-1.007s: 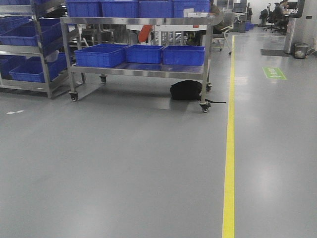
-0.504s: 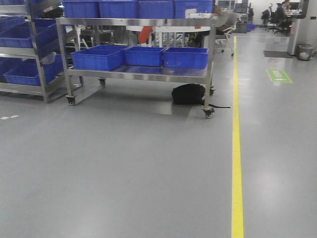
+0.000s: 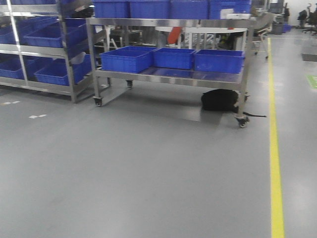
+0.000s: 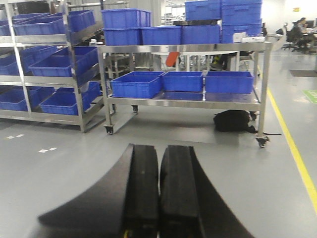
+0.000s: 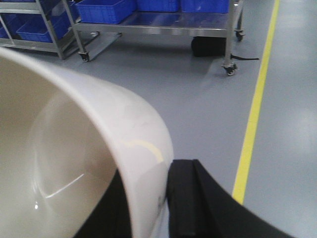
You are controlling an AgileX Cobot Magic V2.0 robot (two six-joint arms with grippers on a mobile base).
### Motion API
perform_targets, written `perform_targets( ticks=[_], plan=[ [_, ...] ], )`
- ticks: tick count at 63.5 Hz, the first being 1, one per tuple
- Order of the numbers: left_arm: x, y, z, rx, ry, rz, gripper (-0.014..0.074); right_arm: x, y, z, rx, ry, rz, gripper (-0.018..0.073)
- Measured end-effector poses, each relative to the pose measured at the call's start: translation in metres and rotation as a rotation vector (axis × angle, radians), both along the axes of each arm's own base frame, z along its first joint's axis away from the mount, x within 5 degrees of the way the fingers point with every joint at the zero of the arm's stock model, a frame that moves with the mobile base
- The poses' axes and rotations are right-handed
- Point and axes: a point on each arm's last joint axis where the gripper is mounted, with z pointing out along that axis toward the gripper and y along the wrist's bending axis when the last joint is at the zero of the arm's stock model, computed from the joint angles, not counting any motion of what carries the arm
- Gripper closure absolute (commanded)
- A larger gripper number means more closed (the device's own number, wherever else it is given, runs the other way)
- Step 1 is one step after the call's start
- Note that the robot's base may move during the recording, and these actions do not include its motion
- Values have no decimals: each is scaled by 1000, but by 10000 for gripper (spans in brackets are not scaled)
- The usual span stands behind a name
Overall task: Move white bin to right shelf second layer
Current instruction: 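Drive forward along the yellow floor line carrying the bin, then turn toward the shelves of blue crates carrying the bin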
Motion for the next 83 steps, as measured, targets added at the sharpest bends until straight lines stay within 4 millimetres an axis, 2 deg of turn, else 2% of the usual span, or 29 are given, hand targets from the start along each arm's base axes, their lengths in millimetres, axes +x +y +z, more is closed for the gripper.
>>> perform_targets(
  ticks=[83],
  plan=[
    [0, 0, 0, 0, 0, 0, 512, 0, 0, 0, 0, 0, 0, 503]
  ],
)
